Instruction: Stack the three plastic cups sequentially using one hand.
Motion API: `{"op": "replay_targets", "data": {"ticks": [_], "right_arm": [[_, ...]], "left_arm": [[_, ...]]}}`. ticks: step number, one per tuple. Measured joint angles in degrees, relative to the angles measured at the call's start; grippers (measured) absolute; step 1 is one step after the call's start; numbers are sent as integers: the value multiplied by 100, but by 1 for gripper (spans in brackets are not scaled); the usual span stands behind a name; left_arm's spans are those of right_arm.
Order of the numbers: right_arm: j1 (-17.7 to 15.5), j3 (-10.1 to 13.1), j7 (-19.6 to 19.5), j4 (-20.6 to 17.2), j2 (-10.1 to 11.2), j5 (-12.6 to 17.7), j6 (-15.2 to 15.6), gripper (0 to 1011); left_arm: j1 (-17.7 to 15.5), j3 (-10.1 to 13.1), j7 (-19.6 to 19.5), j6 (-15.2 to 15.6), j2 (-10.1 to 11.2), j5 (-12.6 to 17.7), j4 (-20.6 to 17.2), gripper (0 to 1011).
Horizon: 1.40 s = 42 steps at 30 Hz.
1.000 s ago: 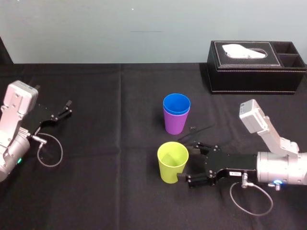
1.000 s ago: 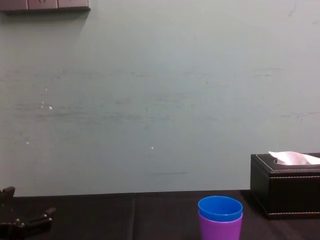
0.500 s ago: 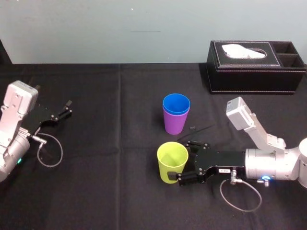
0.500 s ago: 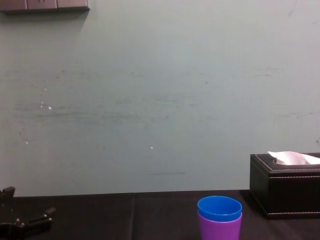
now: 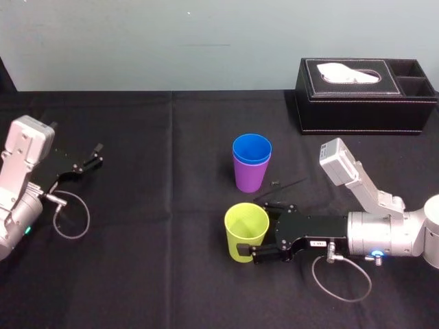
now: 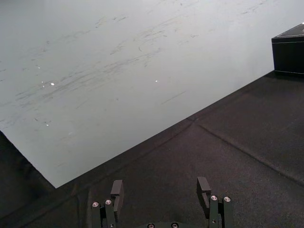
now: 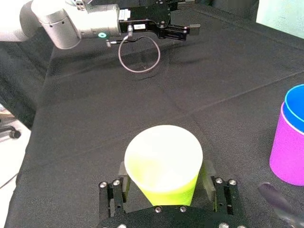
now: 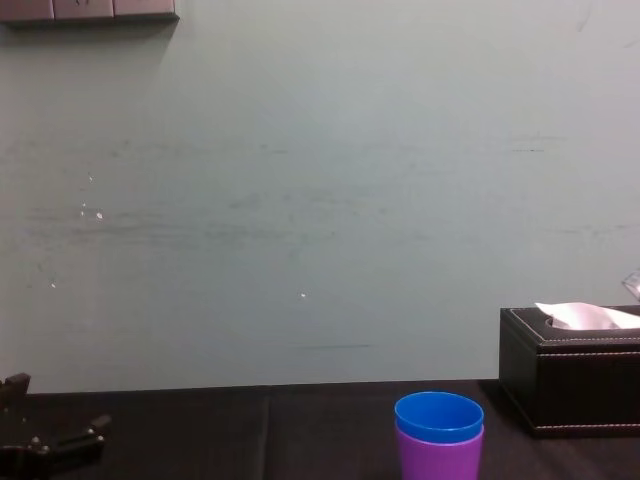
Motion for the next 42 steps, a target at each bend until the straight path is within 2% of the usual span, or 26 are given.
{"op": "replay_targets", "data": {"ticks": [5, 9, 28, 35, 42], "right_arm": [[-5, 5, -2, -8, 4, 3, -1, 812], [-7, 7, -3, -11, 5, 5, -2, 756], [-26, 28, -21, -41, 23, 20, -17, 733], [-164, 273, -169, -401, 216, 263, -17, 733], [-264, 524, -411, -949, 533, 563, 328, 734]], "left_arm": [[0, 0, 0, 0, 0, 0, 0, 1012], [0, 0, 0, 0, 0, 0, 0, 1011], [0, 0, 0, 0, 0, 0, 0, 1011], [0, 0, 0, 0, 0, 0, 0, 1011], [0, 0, 0, 0, 0, 0, 0, 1011]]}}
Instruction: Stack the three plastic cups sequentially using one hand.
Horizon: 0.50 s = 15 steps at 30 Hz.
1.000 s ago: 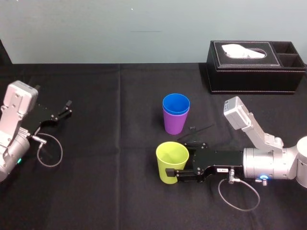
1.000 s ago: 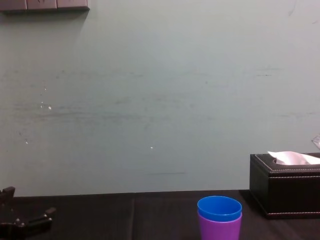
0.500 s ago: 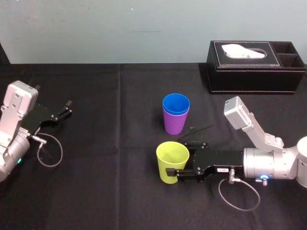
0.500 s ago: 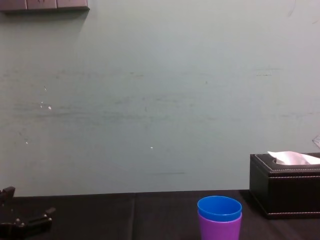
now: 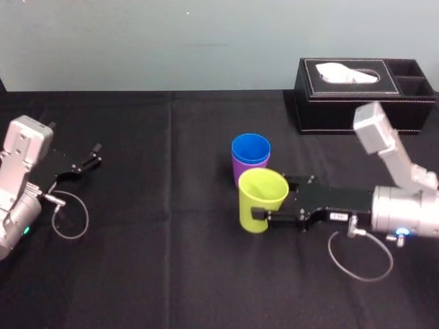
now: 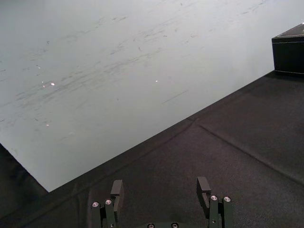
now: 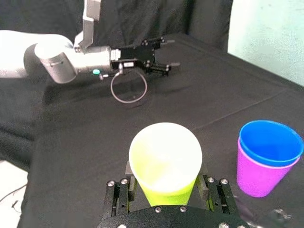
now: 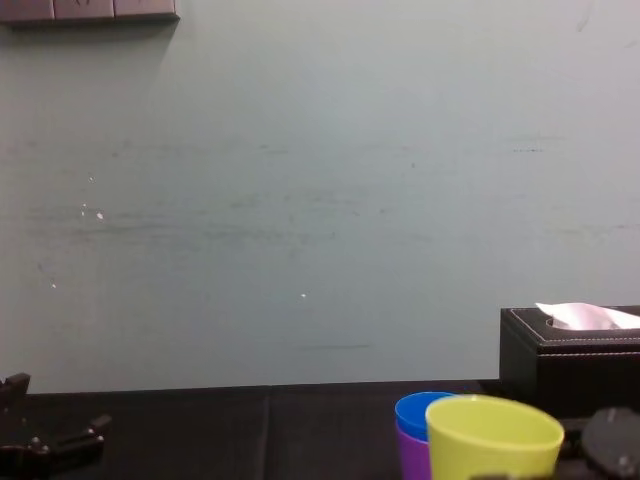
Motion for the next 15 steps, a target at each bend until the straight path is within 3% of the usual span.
{"op": "replay_targets", "data": {"ticks": [7, 15], "right_arm": [[20, 200, -202, -402, 257, 268, 327, 734], [280, 278, -356, -464, 313, 398, 494, 733]], "left_arm": [[0, 0, 0, 0, 0, 0, 0, 1011], [0, 0, 0, 0, 0, 0, 0, 1011]]}}
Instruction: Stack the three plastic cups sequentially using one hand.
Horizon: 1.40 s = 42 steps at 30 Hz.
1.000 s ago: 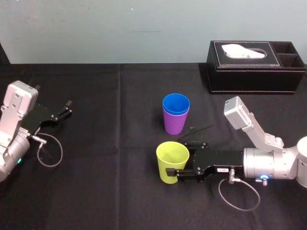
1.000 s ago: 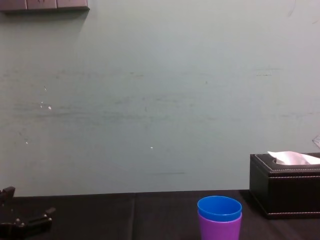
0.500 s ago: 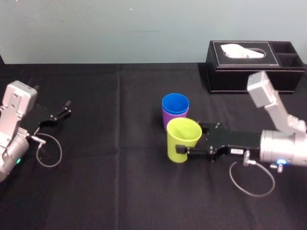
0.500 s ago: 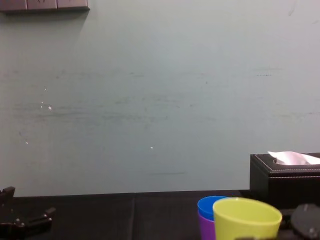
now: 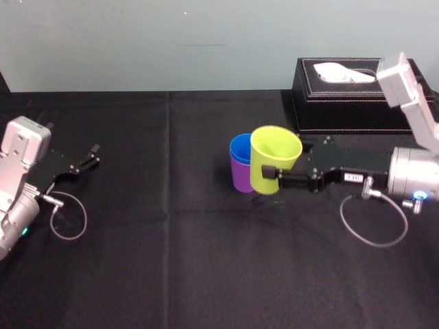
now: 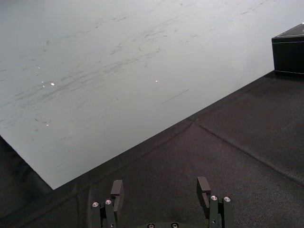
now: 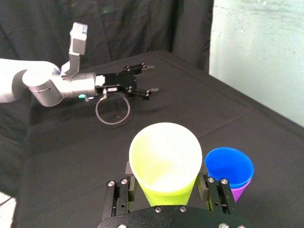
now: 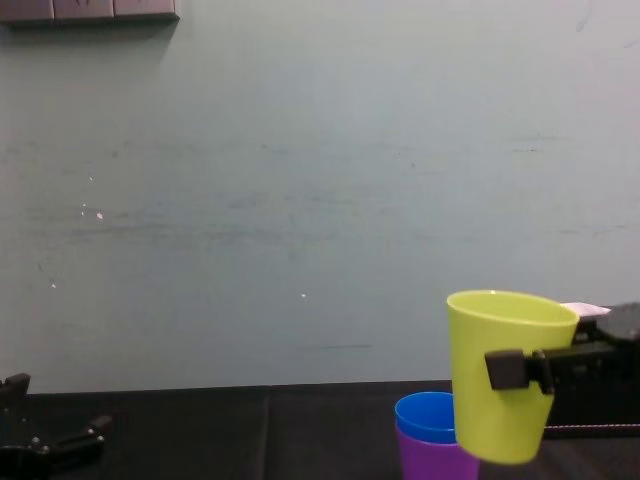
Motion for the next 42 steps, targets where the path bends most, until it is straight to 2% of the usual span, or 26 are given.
{"op": "replay_targets", "data": {"ticks": [13, 20, 42], "right_arm": [[627, -258, -40, 419, -265, -194, 172, 733], [946, -397, -38, 781, -460, -320, 224, 733], [1647, -740, 147, 1893, -1082, -616, 265, 733]], "left_arm": [[0, 0, 0, 0, 0, 0, 0, 1011], [0, 0, 0, 0, 0, 0, 0, 1011], [0, 0, 0, 0, 0, 0, 0, 1011]]}}
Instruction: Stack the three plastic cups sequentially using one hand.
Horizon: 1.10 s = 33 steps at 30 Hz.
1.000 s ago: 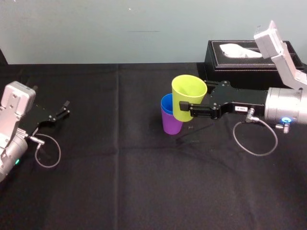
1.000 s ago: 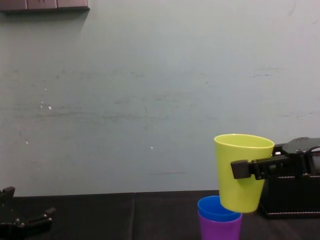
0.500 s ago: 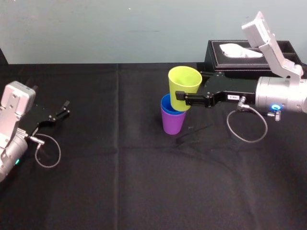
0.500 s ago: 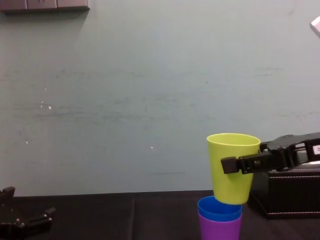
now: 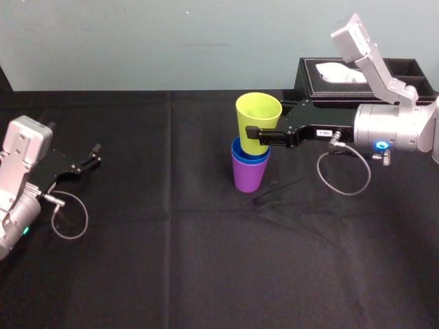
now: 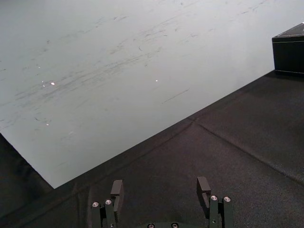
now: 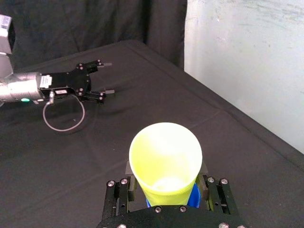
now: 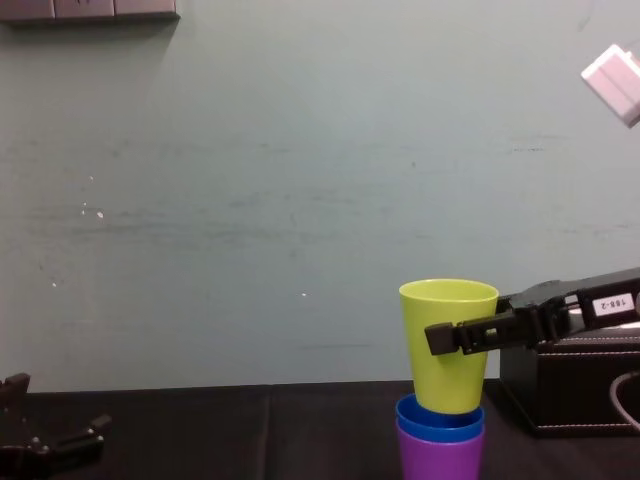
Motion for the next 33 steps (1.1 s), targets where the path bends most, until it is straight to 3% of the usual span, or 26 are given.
{"op": "replay_targets", "data": {"ticks": [19, 33], "right_arm": [[243, -154, 152, 557, -271, -210, -5, 733], [246, -158, 189, 623, -292, -221, -17, 733]], "left_arm": [[0, 0, 0, 0, 0, 0, 0, 1012], [0, 0, 0, 0, 0, 0, 0, 1012]]}}
